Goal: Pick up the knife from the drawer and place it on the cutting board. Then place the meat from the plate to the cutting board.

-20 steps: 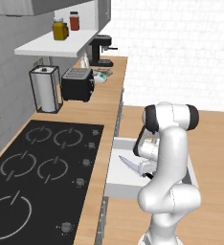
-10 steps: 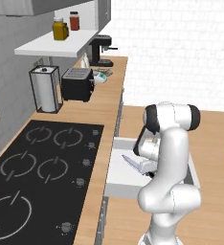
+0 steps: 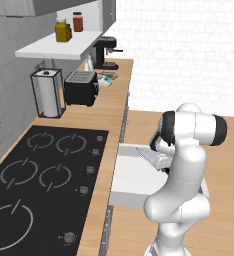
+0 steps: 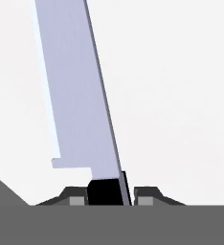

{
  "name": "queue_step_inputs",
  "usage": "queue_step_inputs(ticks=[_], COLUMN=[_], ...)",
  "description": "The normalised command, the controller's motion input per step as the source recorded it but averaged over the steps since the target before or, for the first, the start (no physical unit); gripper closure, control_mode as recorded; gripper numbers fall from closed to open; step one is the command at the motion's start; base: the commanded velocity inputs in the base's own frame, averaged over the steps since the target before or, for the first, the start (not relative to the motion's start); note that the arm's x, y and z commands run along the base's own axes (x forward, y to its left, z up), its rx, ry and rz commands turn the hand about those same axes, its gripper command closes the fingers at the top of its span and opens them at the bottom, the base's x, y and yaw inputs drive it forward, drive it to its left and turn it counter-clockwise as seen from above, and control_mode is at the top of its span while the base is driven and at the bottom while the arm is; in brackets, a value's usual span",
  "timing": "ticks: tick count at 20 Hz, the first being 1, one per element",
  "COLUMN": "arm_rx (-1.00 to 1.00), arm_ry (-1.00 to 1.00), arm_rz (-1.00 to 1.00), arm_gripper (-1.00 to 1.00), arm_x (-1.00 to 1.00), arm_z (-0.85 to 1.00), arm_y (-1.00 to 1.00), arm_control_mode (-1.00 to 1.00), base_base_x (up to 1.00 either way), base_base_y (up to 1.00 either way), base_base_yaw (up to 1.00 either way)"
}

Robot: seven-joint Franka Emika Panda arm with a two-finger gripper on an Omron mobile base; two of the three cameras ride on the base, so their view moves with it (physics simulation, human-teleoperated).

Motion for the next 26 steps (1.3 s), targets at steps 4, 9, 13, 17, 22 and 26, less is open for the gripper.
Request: queue_step_inputs(ticks=[4, 9, 13, 17, 22, 26], arm_rx=[-0.01, 0.00, 0.00, -0.06, -0.11, -0.13], arm_ry=[0.00, 0.04, 0.00, 0.03, -0.18, -0.35], arm_rz=[0.00, 0.01, 0.00, 0.15, 0.30, 0.31], arm_gripper=[1.00, 1.00, 1.00, 1.00, 1.00, 1.00], arm_x=[0.15, -0.01, -0.11, -0.19, -0.74, -1.00], arm_z=[1.00, 1.00, 1.00, 1.00, 1.00, 1.00], arm_y=[-0.26, -0.21, -0.13, 0.04, 0.32, 0.52], arm_control_mode=[-1.00, -1.00, -1.00, -1.00, -1.00, -1.00], base_base_x=[0.00, 0.00, 0.00, 0.00, 0.00, 0.00], base_base_y=[0.00, 0.00, 0.00, 0.00, 0.00, 0.00], base_base_yaw=[0.00, 0.00, 0.00, 0.00, 0.00, 0.00])
